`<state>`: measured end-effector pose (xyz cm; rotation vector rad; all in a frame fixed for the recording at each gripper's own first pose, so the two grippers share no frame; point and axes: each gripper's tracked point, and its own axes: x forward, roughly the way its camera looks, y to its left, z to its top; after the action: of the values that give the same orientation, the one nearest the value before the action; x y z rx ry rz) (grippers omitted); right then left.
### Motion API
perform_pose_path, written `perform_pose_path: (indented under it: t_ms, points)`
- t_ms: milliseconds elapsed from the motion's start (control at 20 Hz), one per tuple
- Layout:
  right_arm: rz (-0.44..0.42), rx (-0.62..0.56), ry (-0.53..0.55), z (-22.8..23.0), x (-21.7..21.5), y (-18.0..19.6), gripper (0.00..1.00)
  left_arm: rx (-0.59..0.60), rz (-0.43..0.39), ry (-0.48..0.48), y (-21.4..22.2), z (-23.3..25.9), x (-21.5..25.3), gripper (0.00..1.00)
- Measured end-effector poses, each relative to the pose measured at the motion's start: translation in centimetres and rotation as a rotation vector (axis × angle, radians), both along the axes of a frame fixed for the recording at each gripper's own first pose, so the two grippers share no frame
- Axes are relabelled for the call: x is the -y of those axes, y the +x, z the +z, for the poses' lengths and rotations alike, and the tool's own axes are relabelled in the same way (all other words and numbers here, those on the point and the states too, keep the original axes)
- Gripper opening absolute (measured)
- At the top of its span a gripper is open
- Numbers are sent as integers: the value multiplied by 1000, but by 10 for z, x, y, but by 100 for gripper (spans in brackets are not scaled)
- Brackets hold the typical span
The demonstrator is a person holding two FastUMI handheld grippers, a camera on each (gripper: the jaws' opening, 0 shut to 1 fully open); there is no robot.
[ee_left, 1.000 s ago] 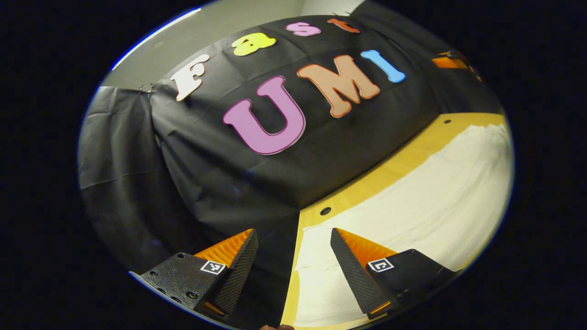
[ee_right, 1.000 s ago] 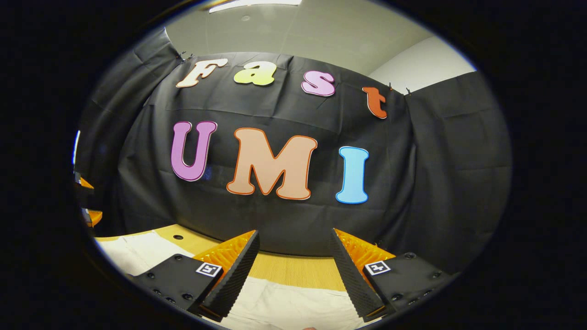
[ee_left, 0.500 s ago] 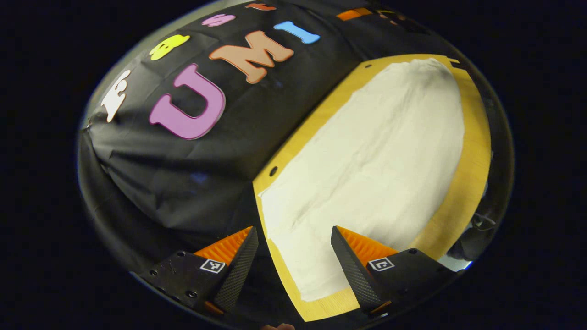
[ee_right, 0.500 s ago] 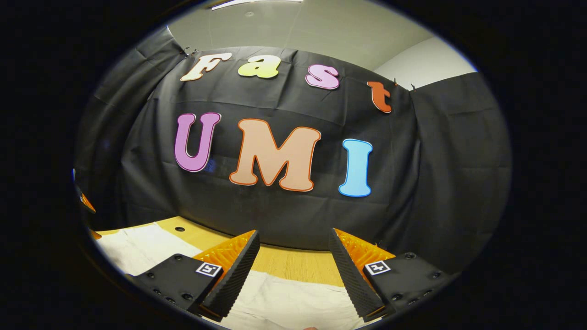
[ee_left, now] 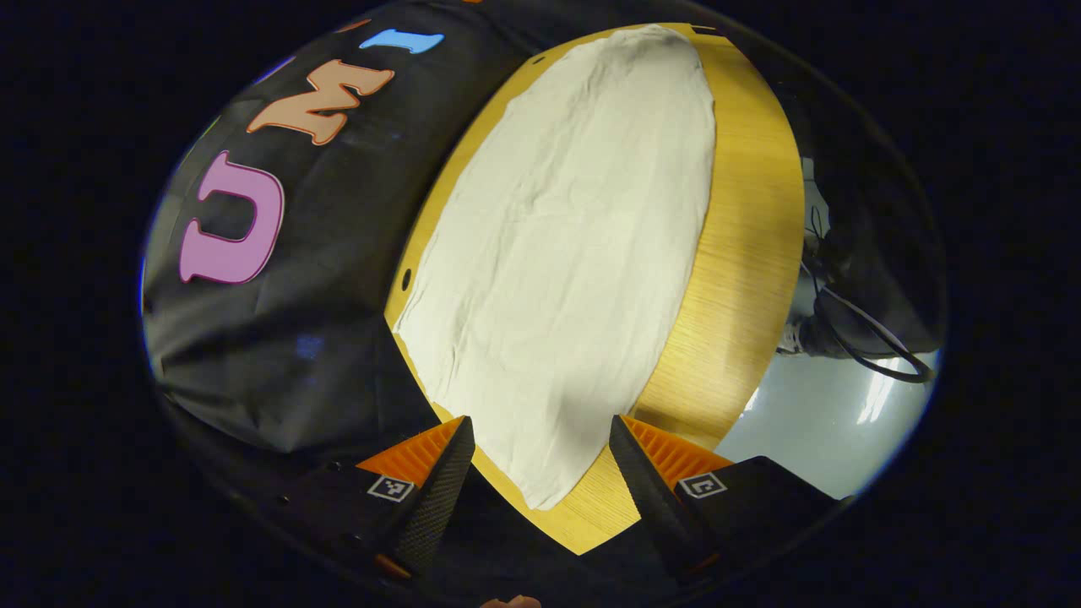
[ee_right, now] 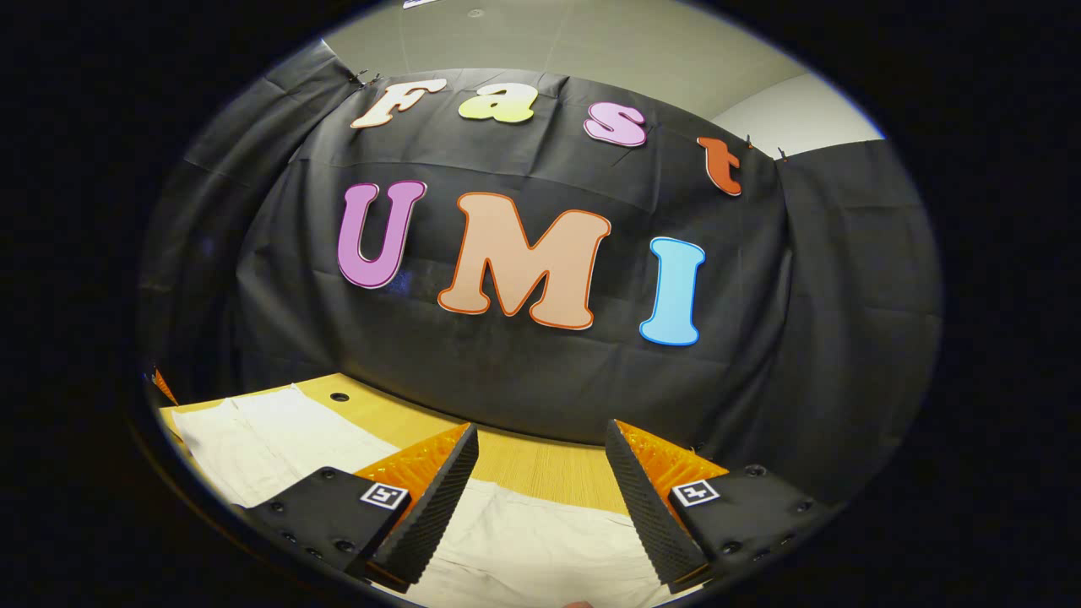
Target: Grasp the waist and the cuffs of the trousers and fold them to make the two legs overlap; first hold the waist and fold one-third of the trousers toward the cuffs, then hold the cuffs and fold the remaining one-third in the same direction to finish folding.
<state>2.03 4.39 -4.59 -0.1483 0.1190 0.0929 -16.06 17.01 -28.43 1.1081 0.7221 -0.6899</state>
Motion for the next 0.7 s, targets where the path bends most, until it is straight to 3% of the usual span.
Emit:
perform_pose_path:
  t_ms: [300,500,600,700]
  points:
    - [-26,-6,-8,-4,14,0,97,-102,-50,83,-11,-25,-7,98]
    - [-65,-4,-14,-3,30,-1,97,-100,-109,115,-2,-32,-1,97]
    - [-83,-11,-18,-6,37,-5,97,-86,-126,127,7,-34,-1,90]
    - [-96,-13,-21,-7,42,-8,97,-69,-142,130,15,-35,1,90]
